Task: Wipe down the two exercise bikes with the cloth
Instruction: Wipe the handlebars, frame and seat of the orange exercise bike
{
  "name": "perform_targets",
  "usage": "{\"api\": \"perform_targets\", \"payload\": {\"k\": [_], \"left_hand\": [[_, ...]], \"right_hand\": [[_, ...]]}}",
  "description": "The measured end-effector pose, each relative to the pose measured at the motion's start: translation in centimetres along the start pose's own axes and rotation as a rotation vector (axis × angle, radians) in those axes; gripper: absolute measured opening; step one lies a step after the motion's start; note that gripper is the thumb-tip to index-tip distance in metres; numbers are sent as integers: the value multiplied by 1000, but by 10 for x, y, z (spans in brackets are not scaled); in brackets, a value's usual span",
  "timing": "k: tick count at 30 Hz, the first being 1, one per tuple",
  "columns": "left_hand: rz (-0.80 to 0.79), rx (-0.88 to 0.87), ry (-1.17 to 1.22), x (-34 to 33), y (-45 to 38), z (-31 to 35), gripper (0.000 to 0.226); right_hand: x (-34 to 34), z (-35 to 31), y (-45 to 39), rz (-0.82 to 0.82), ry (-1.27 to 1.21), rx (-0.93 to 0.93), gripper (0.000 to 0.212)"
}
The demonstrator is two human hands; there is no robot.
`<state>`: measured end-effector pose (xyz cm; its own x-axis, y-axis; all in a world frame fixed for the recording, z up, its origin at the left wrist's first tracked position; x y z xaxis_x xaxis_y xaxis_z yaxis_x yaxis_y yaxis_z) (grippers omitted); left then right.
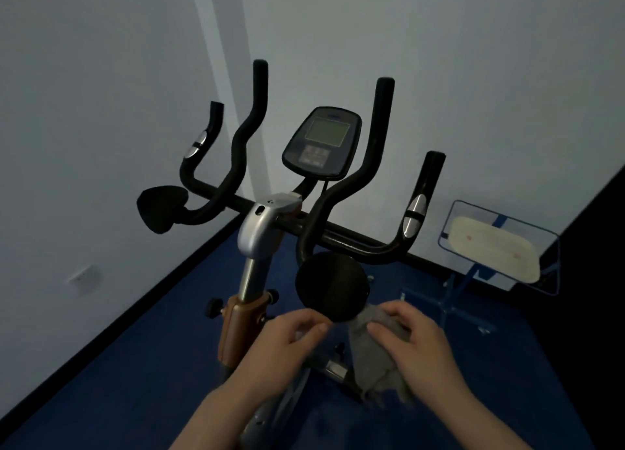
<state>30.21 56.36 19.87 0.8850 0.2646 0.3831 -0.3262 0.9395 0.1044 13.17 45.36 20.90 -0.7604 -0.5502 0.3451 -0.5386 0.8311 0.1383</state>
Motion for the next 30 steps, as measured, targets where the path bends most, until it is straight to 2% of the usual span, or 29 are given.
{"api": "perform_targets", "payload": {"k": [4, 7, 9, 12, 14, 15, 17, 19, 22, 27, 30], "left_hand": [[78, -64, 0, 38, 2, -3, 15], [144, -162, 6, 61, -9, 7, 13], [156, -241, 28, 65, -18, 14, 15], [190, -340, -1, 60, -26, 19, 23], [238, -383, -2, 57, -26, 16, 35], [249, -385, 14, 56, -26, 13, 41], [243, -372, 66, 51, -27, 6, 50], [261, -354, 114, 47, -30, 1, 54], [316, -311, 196, 37, -34, 1, 55], [389, -248, 275, 24, -31, -8, 49], [389, -233, 290, 23, -33, -14, 45]], "right_hand": [[-8, -5, 21, 338, -200, -21, 9], [-9, -30, 30, 551, -219, 114, 16], [-13, -50, 26, 616, -181, 213, 18], [-33, -66, 10, 560, -52, 246, 6], [-49, -63, 5, 551, 166, 256, 13], [-56, -56, 5, 590, 264, 269, 15], [-66, -46, 7, 679, 433, 295, 5], [-72, -46, 2, 719, 524, 301, 20], [-68, -52, -18, 707, 504, 244, 34], [-82, -33, -2, 730, 302, 156, 41], [-72, -38, -14, 672, 329, 142, 39]]}}
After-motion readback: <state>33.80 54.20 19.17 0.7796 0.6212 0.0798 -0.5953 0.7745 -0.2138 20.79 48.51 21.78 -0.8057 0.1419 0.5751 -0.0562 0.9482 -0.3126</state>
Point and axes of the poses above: each hand's wrist, its own y-axis away from the middle knuckle, its own x-axis out of the back of the hand, z = x × y, the point moved 5 cm from there along -y, towards the middle knuckle, and after that the axes turned 3 degrees about -x, right-handed, at the moved point
